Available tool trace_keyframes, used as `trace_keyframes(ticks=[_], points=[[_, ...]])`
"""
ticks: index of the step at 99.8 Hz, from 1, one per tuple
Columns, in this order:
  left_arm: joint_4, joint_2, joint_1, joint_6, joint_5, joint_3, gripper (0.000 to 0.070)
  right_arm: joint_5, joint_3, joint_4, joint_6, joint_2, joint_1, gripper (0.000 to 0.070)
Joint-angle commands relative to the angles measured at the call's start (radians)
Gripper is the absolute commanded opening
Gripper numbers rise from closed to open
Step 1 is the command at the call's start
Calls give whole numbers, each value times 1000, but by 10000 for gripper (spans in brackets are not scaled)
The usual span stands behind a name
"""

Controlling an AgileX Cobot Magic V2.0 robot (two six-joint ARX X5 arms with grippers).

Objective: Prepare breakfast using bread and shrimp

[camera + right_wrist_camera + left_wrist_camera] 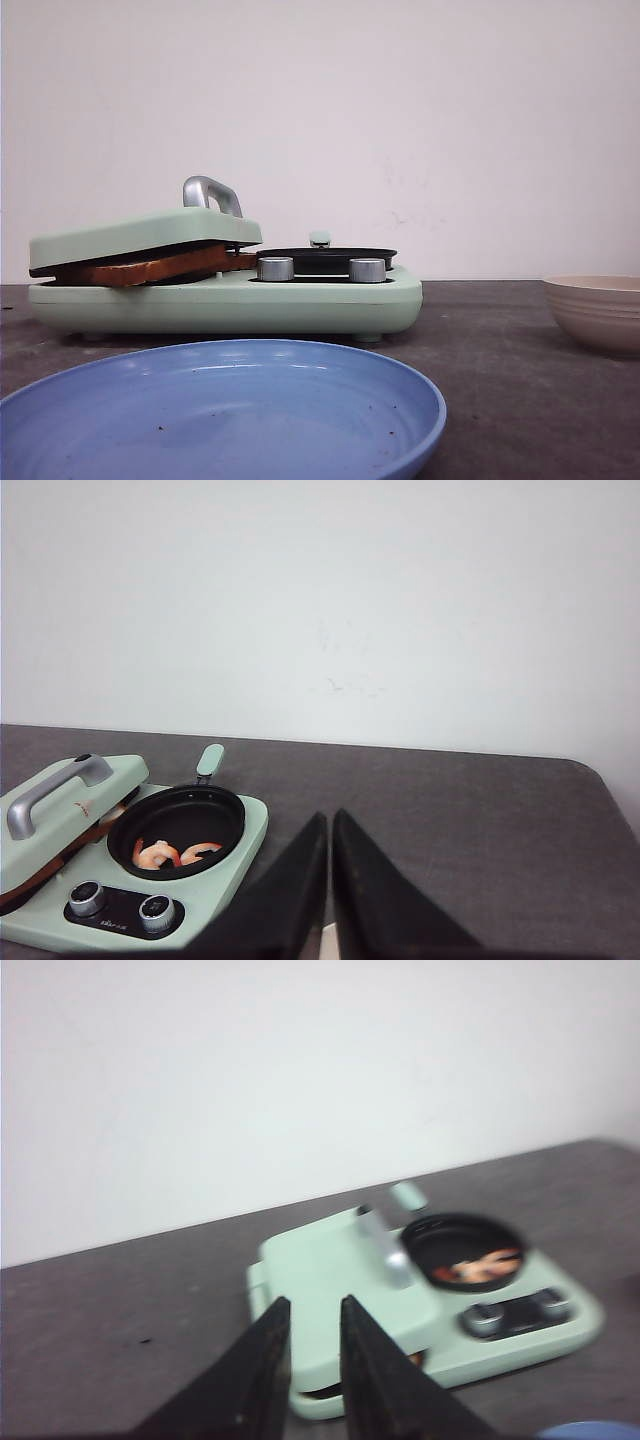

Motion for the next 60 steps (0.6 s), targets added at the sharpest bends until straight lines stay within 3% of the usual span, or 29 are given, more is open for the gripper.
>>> trace_keyframes(ticks=[1,36,51,60], points=[[95,2,16,36,0,-111,28,0,13,10,11,6,4,0],[519,-78,80,-91,-8,-609,28,1,13,10,11,7,4,0],[547,-144,87,-169,-8,-724,28,1,13,10,11,6,4,0],[541,-167,94,-177,-13,-765,28,1,13,10,11,7,4,0]])
